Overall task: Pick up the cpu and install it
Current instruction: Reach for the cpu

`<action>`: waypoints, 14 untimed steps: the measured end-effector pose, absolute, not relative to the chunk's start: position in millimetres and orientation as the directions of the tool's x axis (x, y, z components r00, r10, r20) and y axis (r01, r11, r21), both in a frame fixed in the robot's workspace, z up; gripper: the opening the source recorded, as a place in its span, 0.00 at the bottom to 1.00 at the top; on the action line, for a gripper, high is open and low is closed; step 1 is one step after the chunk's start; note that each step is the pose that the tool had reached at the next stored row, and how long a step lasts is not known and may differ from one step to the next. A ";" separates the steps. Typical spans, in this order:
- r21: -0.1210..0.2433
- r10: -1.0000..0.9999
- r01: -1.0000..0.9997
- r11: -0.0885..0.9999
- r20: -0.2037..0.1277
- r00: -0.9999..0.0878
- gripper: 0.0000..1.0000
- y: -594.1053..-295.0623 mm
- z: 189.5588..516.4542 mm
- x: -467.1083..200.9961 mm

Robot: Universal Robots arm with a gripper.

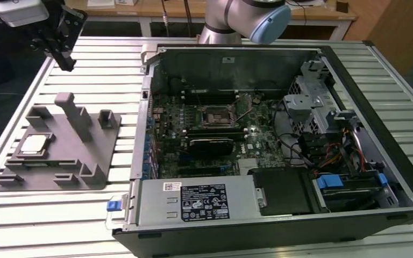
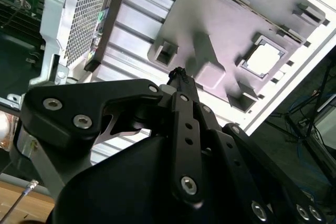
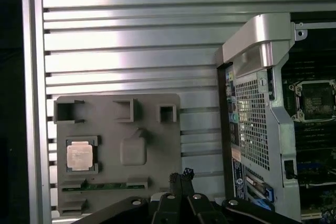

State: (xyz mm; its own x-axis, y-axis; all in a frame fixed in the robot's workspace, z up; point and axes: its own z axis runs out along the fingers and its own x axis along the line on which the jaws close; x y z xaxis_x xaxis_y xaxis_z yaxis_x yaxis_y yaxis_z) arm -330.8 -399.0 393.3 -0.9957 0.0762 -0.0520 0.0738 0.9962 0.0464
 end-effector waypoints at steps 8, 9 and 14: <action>0.047 0.076 0.074 0.996 -0.054 -0.996 0.11 -398.9 393.2 -349.5; 0.047 0.076 0.074 0.996 -0.054 -0.996 0.11 -398.9 393.3 -351.6; 0.047 0.076 0.074 0.996 -0.054 -0.996 0.11 -398.9 393.4 -360.5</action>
